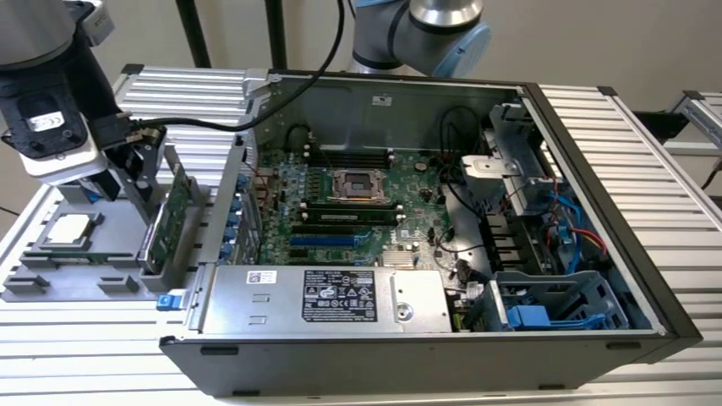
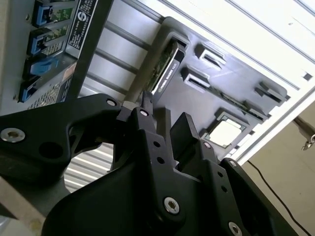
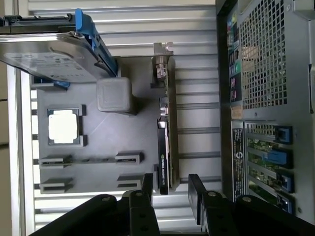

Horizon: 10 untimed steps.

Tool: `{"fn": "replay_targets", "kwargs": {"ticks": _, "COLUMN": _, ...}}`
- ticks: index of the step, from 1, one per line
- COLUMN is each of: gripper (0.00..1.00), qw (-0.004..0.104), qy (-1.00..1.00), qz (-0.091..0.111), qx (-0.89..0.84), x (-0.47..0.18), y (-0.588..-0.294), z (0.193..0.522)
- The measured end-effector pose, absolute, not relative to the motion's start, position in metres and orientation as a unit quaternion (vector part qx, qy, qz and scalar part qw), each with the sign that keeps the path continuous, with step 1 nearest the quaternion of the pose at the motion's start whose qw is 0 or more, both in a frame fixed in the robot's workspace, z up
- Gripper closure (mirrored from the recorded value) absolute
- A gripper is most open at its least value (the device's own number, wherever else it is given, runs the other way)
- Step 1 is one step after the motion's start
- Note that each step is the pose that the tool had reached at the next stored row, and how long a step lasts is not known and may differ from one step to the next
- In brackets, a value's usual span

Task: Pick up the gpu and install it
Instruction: 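Pick up the gpu and move the gpu toward the slot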

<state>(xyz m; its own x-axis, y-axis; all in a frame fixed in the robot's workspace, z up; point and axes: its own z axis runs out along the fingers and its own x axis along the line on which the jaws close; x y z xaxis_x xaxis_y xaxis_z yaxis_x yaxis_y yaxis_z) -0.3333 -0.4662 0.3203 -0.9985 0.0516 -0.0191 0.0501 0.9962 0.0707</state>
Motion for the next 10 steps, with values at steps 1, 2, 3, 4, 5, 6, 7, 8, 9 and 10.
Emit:
{"fn": "replay_targets", "kwargs": {"ticks": 1, "gripper": 1.0, "qw": 0.01, "qy": 0.999, "qz": 0.035, "qx": 0.025, "x": -0.3333, "y": -0.4661, "z": 0.3198}}
{"fn": "replay_targets", "kwargs": {"ticks": 2, "gripper": 1.0, "qw": 0.01, "qy": 0.999, "qz": 0.035, "qx": 0.025, "x": -0.3333, "y": -0.4661, "z": 0.3193}}
{"fn": "replay_targets", "kwargs": {"ticks": 3, "gripper": 1.0, "qw": 0.01, "qy": 0.999, "qz": 0.035, "qx": 0.025, "x": -0.3333, "y": -0.4661, "z": 0.3188}}
{"fn": "replay_targets", "kwargs": {"ticks": 4, "gripper": 1.0, "qw": 0.01, "qy": 0.999, "qz": 0.035, "qx": 0.025, "x": -0.3333, "y": -0.4661, "z": 0.3184}}
{"fn": "replay_targets", "kwargs": {"ticks": 5, "gripper": 1.0, "qw": 0.01, "qy": 0.999, "qz": 0.035, "qx": 0.025, "x": -0.3333, "y": -0.4661, "z": 0.3179}}
{"fn": "replay_targets", "kwargs": {"ticks": 6, "gripper": 1.0, "qw": 0.01, "qy": 0.999, "qz": 0.035, "qx": 0.025, "x": -0.3333, "y": -0.466, "z": 0.3174}}
{"fn": "replay_targets", "kwargs": {"ticks": 7, "gripper": 1.0, "qw": 0.01, "qy": 0.999, "qz": 0.035, "qx": 0.025, "x": -0.3333, "y": -0.466, "z": 0.3169}}
{"fn": "replay_targets", "kwargs": {"ticks": 8, "gripper": 1.0, "qw": 0.01, "qy": 0.999, "qz": 0.035, "qx": 0.025, "x": -0.3332, "y": -0.466, "z": 0.3165}}
{"fn": "replay_targets", "kwargs": {"ticks": 9, "gripper": 1.0, "qw": 0.01, "qy": 0.999, "qz": 0.035, "qx": 0.025, "x": -0.3332, "y": -0.466, "z": 0.316}}
{"fn": "replay_targets", "kwargs": {"ticks": 10, "gripper": 1.0, "qw": 0.01, "qy": 0.999, "qz": 0.035, "qx": 0.025, "x": -0.3332, "y": -0.466, "z": 0.3156}}
